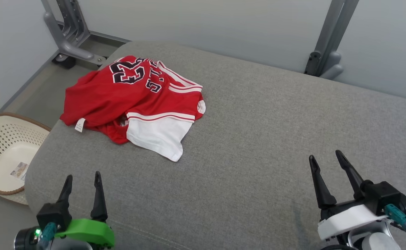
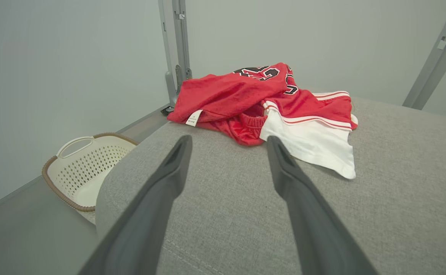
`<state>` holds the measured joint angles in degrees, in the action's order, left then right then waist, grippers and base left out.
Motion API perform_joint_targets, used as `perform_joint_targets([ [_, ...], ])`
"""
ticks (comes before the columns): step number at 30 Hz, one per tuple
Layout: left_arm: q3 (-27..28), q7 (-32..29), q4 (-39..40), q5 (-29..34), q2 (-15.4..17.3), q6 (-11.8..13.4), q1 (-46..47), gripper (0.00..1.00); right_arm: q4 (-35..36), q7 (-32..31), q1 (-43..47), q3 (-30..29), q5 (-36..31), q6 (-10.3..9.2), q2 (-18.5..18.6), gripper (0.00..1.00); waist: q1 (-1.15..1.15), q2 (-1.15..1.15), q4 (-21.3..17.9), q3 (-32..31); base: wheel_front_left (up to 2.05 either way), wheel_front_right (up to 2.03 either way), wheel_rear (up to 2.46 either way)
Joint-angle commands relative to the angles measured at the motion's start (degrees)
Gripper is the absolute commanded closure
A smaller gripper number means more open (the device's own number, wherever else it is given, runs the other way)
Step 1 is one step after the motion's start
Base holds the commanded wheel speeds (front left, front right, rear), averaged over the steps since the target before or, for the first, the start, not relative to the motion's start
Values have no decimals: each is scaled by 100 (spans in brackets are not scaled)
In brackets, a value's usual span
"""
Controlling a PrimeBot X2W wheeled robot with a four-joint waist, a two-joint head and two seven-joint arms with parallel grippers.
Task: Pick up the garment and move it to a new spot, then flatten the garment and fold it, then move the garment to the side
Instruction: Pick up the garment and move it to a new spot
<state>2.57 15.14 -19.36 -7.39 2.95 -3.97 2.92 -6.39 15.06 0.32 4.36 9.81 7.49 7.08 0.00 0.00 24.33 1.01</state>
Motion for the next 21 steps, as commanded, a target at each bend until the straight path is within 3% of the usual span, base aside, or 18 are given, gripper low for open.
perform_joint_targets([
  [1,-10,2,-83,-74,-4,-24,182,0,37,18,-122,-9,-11,0,66,0,0,0,-174,336,0,0,0],
  [6,-284,-159,-854,-607,-6,-74,1209,0,88,18,-439,95,-45,0,270,0,0,0,-399,987,0,0,0],
  [12,-630,-980,-1800,-1048,-1,-86,2562,0,89,18,-831,256,-28,0,413,0,0,0,-691,1631,0,0,0],
  [18,-629,-1748,-2542,-1075,134,167,3571,0,72,18,-1073,349,-2,0,420,0,0,0,-925,1905,0,0,0],
  [21,-539,-1893,-2897,-1039,310,409,3912,0,80,18,-1177,364,11,0,407,0,0,0,-1044,1990,0,0,0],
])
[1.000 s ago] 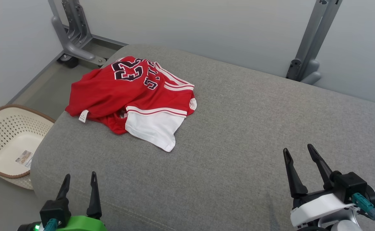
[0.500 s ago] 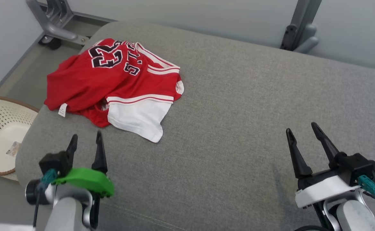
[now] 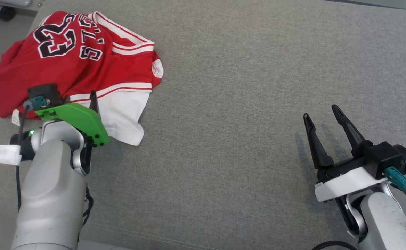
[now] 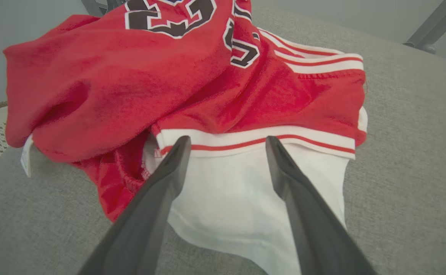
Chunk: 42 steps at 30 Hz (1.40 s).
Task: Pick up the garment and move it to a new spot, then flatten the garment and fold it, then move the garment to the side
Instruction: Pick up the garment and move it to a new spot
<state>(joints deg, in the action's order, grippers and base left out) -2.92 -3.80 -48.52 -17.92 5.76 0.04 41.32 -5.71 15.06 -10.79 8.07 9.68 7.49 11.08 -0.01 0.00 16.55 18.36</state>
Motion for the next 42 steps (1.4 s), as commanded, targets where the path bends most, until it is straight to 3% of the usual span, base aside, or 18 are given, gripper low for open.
perform_joint_targets([
  [1,22,0,-81,6,39,52,143,0,8,18,-84,-2,21,0,3,0,1,0,-300,271,0,0,0],
  [9,-82,-196,-888,50,258,-1,513,0,-22,18,-265,35,35,0,-15,0,1,0,-509,412,0,0,0],
  [10,-87,-203,-972,38,255,-24,541,5,-23,18,-285,36,36,0,-22,0,1,0,-528,425,0,0,0],
  [12,-132,-229,-1131,33,266,-89,574,48,-29,18,-288,41,47,0,-42,0,1,0,-559,446,0,0,0],
  [14,-184,-239,-1276,56,274,-154,611,73,-34,18,-302,56,54,0,-55,0,1,0,-583,460,0,0,0],
  [15,-200,-219,-1327,54,277,-179,621,100,-41,18,-302,60,58,0,-63,0,1,0,-593,460,0,0,0],
  [23,-286,26,-1504,-11,233,-399,735,100,-101,18,-175,51,92,0,-69,0,1,0,-575,324,0,0,0],
  [31,16,543,-1005,-511,186,-615,912,100,-174,18,72,-21,117,0,-145,0,1,0,-414,-122,0,0,0],
  [42,302,-64,353,-1119,610,-719,967,100,-209,18,364,16,172,0,-354,0,1,0,-475,-694,0,0,0],
])
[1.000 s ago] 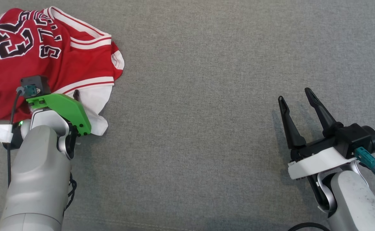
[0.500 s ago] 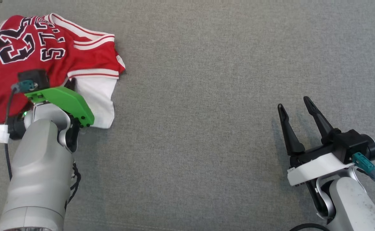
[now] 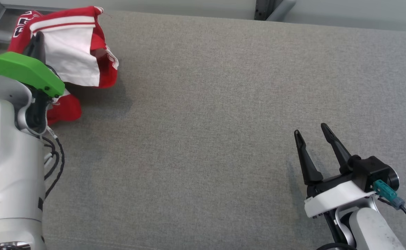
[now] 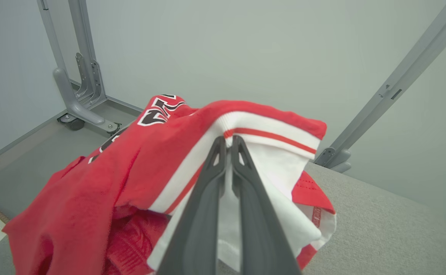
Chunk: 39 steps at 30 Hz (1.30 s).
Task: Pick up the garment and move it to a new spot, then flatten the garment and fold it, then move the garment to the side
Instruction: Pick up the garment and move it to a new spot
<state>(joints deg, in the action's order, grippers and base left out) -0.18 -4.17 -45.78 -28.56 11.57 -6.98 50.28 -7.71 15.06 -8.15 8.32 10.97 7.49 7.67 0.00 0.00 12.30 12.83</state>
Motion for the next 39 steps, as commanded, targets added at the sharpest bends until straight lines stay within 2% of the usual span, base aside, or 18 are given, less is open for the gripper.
perform_joint_targets([
  [1,77,-123,221,-121,79,-17,55,100,-12,18,128,-9,54,0,-42,0,0,0,-77,-178,0,0,0],
  [4,158,-389,689,-201,244,92,-60,100,-16,18,179,-39,82,0,-104,0,0,0,-174,-270,0,0,0],
  [9,220,-858,1557,-347,324,166,-292,100,-43,18,339,-63,100,0,-211,0,0,0,-322,-424,0,0,0],
  [13,110,-1297,2442,-560,160,171,-594,100,-50,18,451,-133,118,0,-249,0,0,0,-432,-547,0,0,0],
  [21,-329,-2205,4452,-1265,-547,275,-1504,100,-4,18,518,-238,109,0,-288,0,0,0,-706,-689,0,0,0],
  [23,-429,-2277,4653,-1346,-622,307,-1610,100,-4,18,517,-243,109,0,-292,0,0,0,-746,-699,0,0,0],
  [25,-699,-2383,5059,-1486,-737,371,-1816,100,-3,18,515,-231,112,0,-294,0,0,0,-834,-713,0,0,0],
  [26,-1025,-2402,5382,-1679,-813,444,-1983,100,-9,18,510,-235,111,0,-300,0,0,0,-935,-733,0,0,0],
  [29,-1653,-2331,5618,-1701,-853,565,-2204,100,-11,18,505,-217,107,0,-309,0,0,0,-1097,-733,0,0,0],
  [35,-2925,-1774,5346,-2035,-864,868,-2306,100,-5,17,410,-202,124,0,-352,0,0,0,-1514,-635,0,0,0],
  [37,-3230,-1534,5103,-1993,-862,957,-2170,100,-1,18,394,-188,132,0,-363,0,0,0,-1656,-583,0,0,0],
  [39,-3506,-1325,4889,-2207,-865,1008,-2096,100,1,18,367,-200,146,0,-372,0,0,0,-1796,-523,0,0,0],
])
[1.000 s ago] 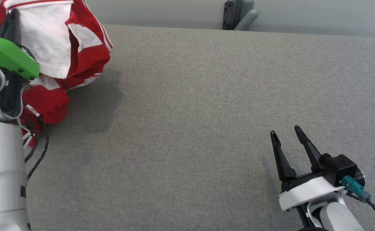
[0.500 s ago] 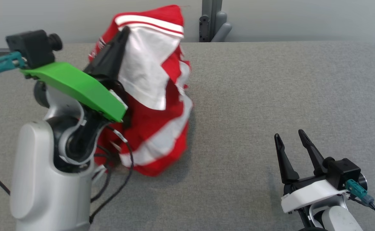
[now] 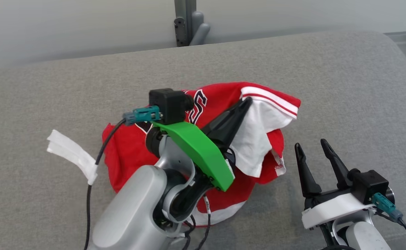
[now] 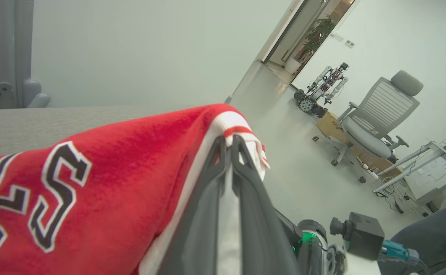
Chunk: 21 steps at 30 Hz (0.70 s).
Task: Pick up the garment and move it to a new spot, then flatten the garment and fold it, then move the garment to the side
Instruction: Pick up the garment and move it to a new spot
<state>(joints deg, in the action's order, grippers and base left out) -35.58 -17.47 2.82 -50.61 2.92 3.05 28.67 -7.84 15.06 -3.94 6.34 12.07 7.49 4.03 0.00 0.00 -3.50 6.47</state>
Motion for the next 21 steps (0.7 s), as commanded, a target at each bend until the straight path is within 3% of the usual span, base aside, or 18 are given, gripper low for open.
perform_joint_targets([
  [1,-99,95,-61,-137,-1,25,102,100,6,18,-58,-14,37,0,-11,0,0,0,-280,134,0,0,0],
  [7,-635,509,-1035,-38,12,112,298,100,8,18,21,-91,48,0,-41,0,0,0,-523,219,0,0,0],
  [16,-957,1023,-2534,0,9,-68,335,100,23,18,83,-131,40,0,-64,0,0,0,-611,232,0,0,0],
  [17,-1004,1120,-2718,-33,8,-89,387,91,29,18,88,-148,20,0,-65,0,0,0,-594,225,0,0,0],
  [18,-1029,1170,-2774,-59,7,-99,408,54,37,18,90,-158,6,0,-66,0,0,0,-581,226,0,0,0],
  [19,-1054,1211,-2802,-88,8,-93,422,0,44,18,93,-169,-4,0,-67,0,0,0,-565,223,0,0,0],
  [21,-1144,1271,-2814,-76,7,-64,443,0,47,18,102,-184,-27,0,-65,0,0,0,-535,205,0,0,0],
])
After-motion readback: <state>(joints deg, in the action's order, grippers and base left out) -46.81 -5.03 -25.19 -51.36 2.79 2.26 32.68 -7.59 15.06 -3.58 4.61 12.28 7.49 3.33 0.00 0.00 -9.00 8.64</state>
